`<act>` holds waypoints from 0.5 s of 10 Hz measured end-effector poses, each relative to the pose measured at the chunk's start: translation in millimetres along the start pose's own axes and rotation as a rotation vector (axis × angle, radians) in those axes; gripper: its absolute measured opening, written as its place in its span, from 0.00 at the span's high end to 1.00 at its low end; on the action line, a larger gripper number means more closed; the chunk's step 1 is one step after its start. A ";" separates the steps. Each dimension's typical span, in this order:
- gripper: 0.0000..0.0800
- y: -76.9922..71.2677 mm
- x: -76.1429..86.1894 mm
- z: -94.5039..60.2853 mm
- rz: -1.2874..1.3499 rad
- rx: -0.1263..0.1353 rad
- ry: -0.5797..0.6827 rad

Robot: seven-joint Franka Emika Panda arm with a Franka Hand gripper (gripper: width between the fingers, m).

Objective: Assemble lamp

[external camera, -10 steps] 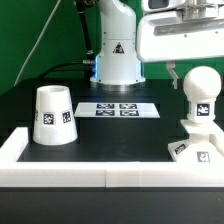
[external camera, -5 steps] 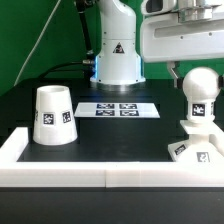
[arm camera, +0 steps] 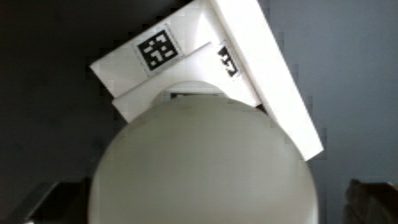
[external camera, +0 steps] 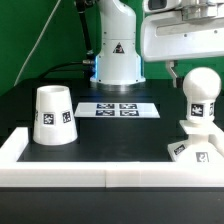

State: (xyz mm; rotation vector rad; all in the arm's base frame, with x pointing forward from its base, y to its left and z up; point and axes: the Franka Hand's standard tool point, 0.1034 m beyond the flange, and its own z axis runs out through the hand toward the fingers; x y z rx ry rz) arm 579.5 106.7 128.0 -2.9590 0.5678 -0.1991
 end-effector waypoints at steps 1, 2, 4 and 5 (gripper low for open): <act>0.13 -0.4 0.9 0.1 -0.130 -0.001 0.001; 0.13 -0.3 0.8 0.3 -0.174 -0.001 0.001; 0.13 0.0 0.8 0.4 -0.337 -0.002 0.001; 0.13 0.0 0.8 0.5 -0.364 -0.002 0.000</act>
Offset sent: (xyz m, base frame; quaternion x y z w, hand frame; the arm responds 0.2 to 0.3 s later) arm 0.0000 0.0000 0.0000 0.0000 0.0000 -0.1938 0.9810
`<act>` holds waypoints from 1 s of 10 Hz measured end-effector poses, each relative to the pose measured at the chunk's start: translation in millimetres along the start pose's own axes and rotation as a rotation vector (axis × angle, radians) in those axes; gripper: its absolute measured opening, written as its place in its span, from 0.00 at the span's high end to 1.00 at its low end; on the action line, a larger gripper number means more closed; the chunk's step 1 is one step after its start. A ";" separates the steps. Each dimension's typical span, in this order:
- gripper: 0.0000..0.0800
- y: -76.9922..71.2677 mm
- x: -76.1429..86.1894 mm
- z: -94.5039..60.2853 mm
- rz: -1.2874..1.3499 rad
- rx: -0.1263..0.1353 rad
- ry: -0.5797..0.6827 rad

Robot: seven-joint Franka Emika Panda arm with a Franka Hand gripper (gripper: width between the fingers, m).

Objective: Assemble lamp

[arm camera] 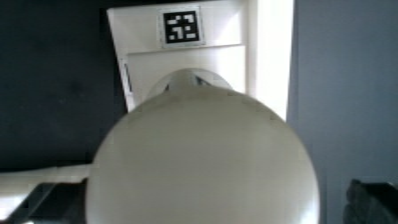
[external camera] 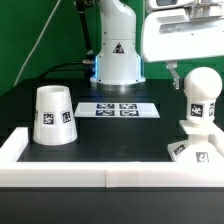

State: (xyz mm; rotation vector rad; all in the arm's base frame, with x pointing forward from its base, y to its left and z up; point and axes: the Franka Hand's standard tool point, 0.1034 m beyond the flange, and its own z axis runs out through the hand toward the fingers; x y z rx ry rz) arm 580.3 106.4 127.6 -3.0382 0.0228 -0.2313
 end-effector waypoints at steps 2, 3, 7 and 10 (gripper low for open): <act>0.13 -0.3 0.8 0.3 -0.183 -0.010 0.009; 0.13 -1.3 1.9 0.1 -0.294 -0.020 0.017; 0.13 0.6 0.4 3.7 -0.676 -0.028 0.005; 0.13 -0.1 -0.4 5.0 -0.869 -0.043 -0.001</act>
Offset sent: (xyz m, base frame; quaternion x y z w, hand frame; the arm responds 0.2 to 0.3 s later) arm -0.0029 0.0055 0.0011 -0.0244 0.0149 -0.2456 0.9690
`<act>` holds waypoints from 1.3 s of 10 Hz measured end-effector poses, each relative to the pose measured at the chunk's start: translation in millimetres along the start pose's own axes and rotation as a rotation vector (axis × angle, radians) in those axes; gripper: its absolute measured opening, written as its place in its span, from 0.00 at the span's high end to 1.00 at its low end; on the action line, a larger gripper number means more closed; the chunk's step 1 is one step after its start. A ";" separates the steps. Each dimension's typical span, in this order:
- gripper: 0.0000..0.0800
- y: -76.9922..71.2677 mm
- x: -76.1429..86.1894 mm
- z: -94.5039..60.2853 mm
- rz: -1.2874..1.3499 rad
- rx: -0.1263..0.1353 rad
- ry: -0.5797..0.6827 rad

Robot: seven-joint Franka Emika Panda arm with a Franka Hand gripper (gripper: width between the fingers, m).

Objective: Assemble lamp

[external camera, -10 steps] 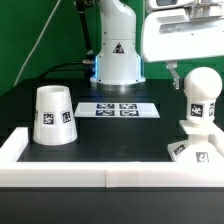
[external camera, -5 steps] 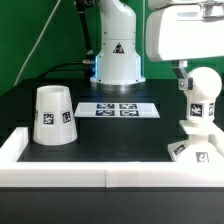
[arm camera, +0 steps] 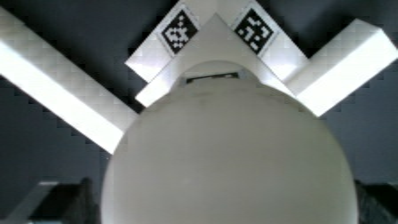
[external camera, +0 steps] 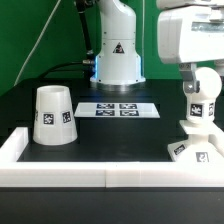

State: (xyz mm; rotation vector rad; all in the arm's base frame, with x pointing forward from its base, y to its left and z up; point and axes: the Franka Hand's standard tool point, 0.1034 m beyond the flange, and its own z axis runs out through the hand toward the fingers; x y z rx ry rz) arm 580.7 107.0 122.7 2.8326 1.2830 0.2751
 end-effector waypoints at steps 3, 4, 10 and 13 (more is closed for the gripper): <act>0.13 0.2 -0.3 1.2 -0.182 -0.007 -0.009; 0.13 0.2 -0.4 1.6 -0.281 -0.012 -0.015; 0.13 1.3 -3.9 5.1 -0.649 -0.023 -0.046; 0.28 1.5 -4.4 5.2 -0.646 -0.022 -0.047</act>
Offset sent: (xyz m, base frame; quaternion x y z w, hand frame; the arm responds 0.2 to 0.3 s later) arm 0.0055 0.0044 0.0004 -0.0150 -0.0081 -0.2338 0.9721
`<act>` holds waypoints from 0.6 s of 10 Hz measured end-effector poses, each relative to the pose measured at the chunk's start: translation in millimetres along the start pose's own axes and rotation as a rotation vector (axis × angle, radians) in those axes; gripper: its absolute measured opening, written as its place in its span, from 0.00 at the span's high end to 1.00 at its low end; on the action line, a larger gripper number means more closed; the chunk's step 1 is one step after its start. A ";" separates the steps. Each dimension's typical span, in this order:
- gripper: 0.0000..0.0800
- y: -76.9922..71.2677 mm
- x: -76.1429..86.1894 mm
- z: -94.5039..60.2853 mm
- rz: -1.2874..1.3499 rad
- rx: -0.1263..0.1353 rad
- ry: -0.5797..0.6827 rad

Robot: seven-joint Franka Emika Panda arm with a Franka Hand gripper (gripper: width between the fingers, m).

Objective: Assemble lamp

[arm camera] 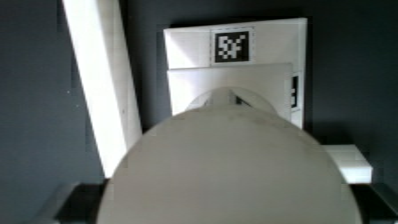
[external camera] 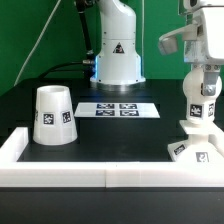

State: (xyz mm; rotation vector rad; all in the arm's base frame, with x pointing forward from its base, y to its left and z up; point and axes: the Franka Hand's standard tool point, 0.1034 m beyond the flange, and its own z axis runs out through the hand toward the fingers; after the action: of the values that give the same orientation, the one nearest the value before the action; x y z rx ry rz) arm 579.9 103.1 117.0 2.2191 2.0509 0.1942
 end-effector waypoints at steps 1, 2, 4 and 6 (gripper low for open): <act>0.28 0.0 0.0 0.0 0.000 0.000 0.000; 0.28 0.0 -0.1 0.0 0.001 0.000 0.000; 0.28 -0.3 -1.3 -0.2 0.136 0.002 0.003; 0.28 -1.6 -0.4 0.1 0.368 0.006 0.007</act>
Offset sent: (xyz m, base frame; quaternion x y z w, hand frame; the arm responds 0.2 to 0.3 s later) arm -0.0090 -0.0073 0.0040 0.0248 0.0180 0.1243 0.9918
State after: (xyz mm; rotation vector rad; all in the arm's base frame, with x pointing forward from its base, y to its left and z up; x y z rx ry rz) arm 578.3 102.8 116.6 2.5832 1.6288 0.2264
